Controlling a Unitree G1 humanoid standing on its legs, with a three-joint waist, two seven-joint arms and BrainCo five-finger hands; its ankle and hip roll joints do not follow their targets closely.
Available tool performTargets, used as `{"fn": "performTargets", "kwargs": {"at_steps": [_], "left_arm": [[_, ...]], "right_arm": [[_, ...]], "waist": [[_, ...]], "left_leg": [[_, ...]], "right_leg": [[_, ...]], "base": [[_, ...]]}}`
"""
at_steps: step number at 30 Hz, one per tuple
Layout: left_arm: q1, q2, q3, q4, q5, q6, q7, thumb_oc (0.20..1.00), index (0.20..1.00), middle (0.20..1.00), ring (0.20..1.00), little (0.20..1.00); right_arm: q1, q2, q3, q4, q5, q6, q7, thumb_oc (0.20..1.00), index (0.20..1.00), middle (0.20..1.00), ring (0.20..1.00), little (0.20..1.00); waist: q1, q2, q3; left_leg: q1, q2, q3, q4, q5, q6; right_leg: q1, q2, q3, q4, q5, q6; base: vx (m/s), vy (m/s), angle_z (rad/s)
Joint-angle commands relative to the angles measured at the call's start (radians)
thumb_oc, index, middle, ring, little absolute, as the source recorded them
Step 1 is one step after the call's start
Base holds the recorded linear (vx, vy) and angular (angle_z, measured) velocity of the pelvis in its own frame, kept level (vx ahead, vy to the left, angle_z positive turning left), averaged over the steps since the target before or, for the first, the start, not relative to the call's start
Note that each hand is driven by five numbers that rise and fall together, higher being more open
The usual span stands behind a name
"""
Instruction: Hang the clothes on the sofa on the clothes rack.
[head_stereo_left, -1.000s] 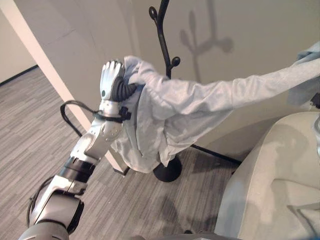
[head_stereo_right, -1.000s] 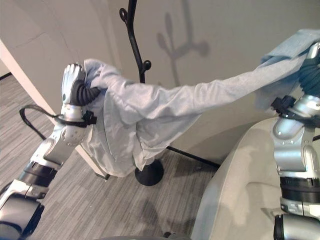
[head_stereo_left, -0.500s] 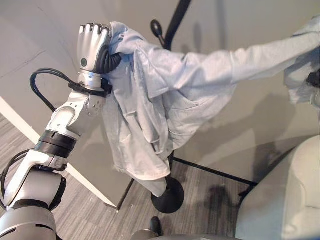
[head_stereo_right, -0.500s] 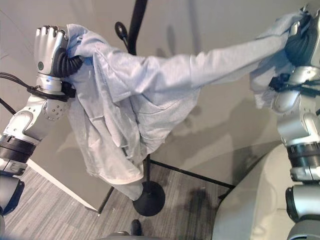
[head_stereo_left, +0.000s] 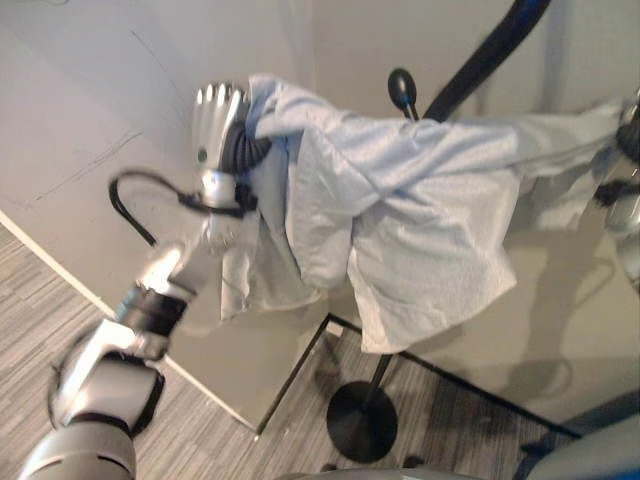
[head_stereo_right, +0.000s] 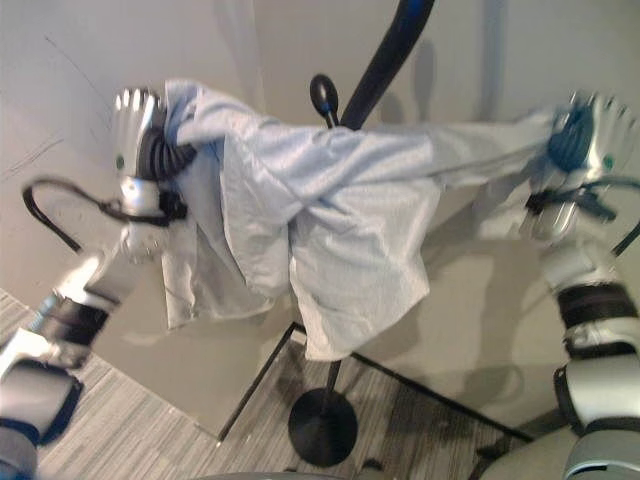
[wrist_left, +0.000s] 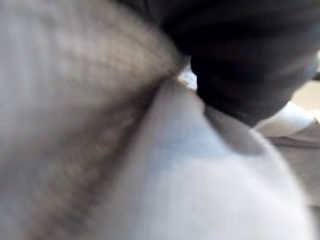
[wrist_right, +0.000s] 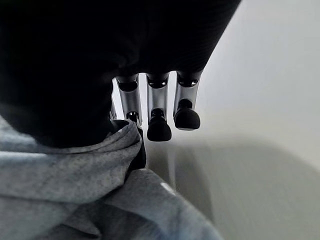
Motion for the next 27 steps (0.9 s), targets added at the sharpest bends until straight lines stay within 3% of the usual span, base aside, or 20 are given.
{"fn": "performTargets", "kwargs": {"at_steps": [1, 5, 8, 9, 11, 12, 13, 15, 20, 27], "left_arm": [[-0.050, -0.022, 0.095, 0.067, -0.080, 0.006, -0.007, 0.200, 0.200, 0.200, 0.200, 0.200], [0.026, -0.053, 0.122, 0.029, -0.083, -0.008, -0.028, 0.200, 0.200, 0.200, 0.200, 0.200], [0.078, -0.112, 0.114, 0.032, -0.113, -0.019, -0.035, 0.200, 0.200, 0.200, 0.200, 0.200], [0.082, -0.110, 0.114, 0.031, -0.114, -0.019, -0.036, 0.200, 0.200, 0.200, 0.200, 0.200], [0.122, -0.160, 0.098, 0.046, -0.154, -0.030, -0.040, 0.200, 0.200, 0.200, 0.200, 0.200], [0.132, -0.183, 0.093, 0.052, -0.179, -0.034, -0.039, 0.837, 0.837, 0.837, 0.837, 0.837], [0.148, -0.208, 0.084, 0.060, -0.206, -0.043, -0.046, 1.000, 1.000, 1.000, 1.000, 1.000], [0.167, -0.217, 0.078, 0.067, -0.221, -0.050, -0.051, 1.000, 1.000, 1.000, 1.000, 1.000], [0.307, -0.360, 0.012, 0.239, -0.537, -0.095, -0.112, 1.000, 1.000, 1.000, 1.000, 1.000], [0.420, -0.397, -0.049, 0.490, -0.588, -0.083, -0.190, 1.000, 1.000, 1.000, 1.000, 1.000]], "right_arm": [[0.020, -0.044, -0.059, 0.119, 0.004, 0.063, 0.034, 0.200, 0.200, 0.200, 0.200, 0.200], [0.157, 0.025, -0.105, 0.087, -0.034, 0.066, 0.047, 0.200, 0.200, 0.200, 0.200, 0.200], [0.257, 0.152, -0.068, 0.113, -0.052, 0.057, 0.074, 0.200, 0.200, 0.200, 0.200, 0.200], [0.259, 0.155, -0.066, 0.115, -0.053, 0.055, 0.072, 0.200, 0.200, 0.200, 0.200, 0.200], [0.303, 0.270, -0.002, 0.179, -0.034, 0.033, 0.097, 0.200, 0.200, 0.200, 0.200, 0.200], [0.318, 0.312, 0.026, 0.194, -0.026, 0.025, 0.113, 0.200, 0.200, 0.200, 0.200, 0.200], [0.331, 0.355, 0.065, 0.211, -0.030, 0.016, 0.127, 0.200, 0.200, 0.200, 0.200, 0.200], [0.337, 0.375, 0.091, 0.221, -0.038, 0.010, 0.134, 0.200, 0.200, 0.200, 0.200, 0.200], [0.404, 0.544, 0.260, 0.277, -0.065, -0.033, 0.191, 0.200, 0.200, 0.200, 0.200, 0.200], [0.430, 0.607, 0.330, 0.368, -0.048, -0.065, 0.219, 0.200, 0.200, 0.200, 0.200, 0.200]], "waist": [[0.006, 0.012, -0.054], [0.006, 0.011, -0.054], [0.003, 0.011, -0.045], [0.002, 0.009, -0.048], [-0.003, 0.012, -0.044], [-0.003, 0.013, -0.039], [-0.005, 0.013, -0.037], [-0.009, 0.014, -0.038], [-0.017, 0.025, -0.022], [-0.011, 0.036, -0.011]], "left_leg": [[-0.045, 0.102, 0.062, 0.003, 0.022, -0.097], [-0.042, 0.113, 0.057, 0.002, 0.026, -0.104], [-0.044, 0.123, 0.054, 0.003, 0.033, -0.109], [-0.043, 0.124, 0.054, 0.002, 0.033, -0.110], [-0.044, 0.129, 0.053, 0.002, 0.037, -0.113], [-0.045, 0.130, 0.053, 0.002, 0.039, -0.113], [-0.046, 0.131, 0.052, 0.002, 0.040, -0.113], [-0.045, 0.132, 0.052, 0.002, 0.040, -0.114], [-0.047, 0.134, 0.050, 0.001, 0.046, -0.112], [-0.052, 0.130, 0.043, 0.000, 0.042, -0.111]], "right_leg": [[0.064, 0.018, -0.032, 0.008, -0.091, 0.026], [0.070, 0.031, -0.039, 0.008, -0.104, 0.018], [0.069, 0.040, -0.039, 0.008, -0.111, 0.007], [0.070, 0.041, -0.040, 0.008, -0.112, 0.007], [0.069, 0.047, -0.040, 0.008, -0.116, 0.001], [0.068, 0.048, -0.042, 0.008, -0.116, -0.001], [0.067, 0.049, -0.041, 0.008, -0.116, -0.003], [0.066, 0.050, -0.041, 0.008, -0.116, -0.003], [0.058, 0.054, -0.034, 0.008, -0.114, -0.009], [0.052, 0.051, -0.040, 0.008, -0.114, -0.007]], "base": [[0.04, -0.126, 0.15], [0.02, -0.085, 0.07], [0.01, -0.085, 0.03], [0.01, -0.056, 0.03], [0.01, -0.059, 0.01], [0.01, -0.044, 0.00], [0.00, -0.033, 0.01], [0.00, 0.000, 0.00], [0.00, 0.000, 0.00], [0.00, 0.016, 0.04]]}}
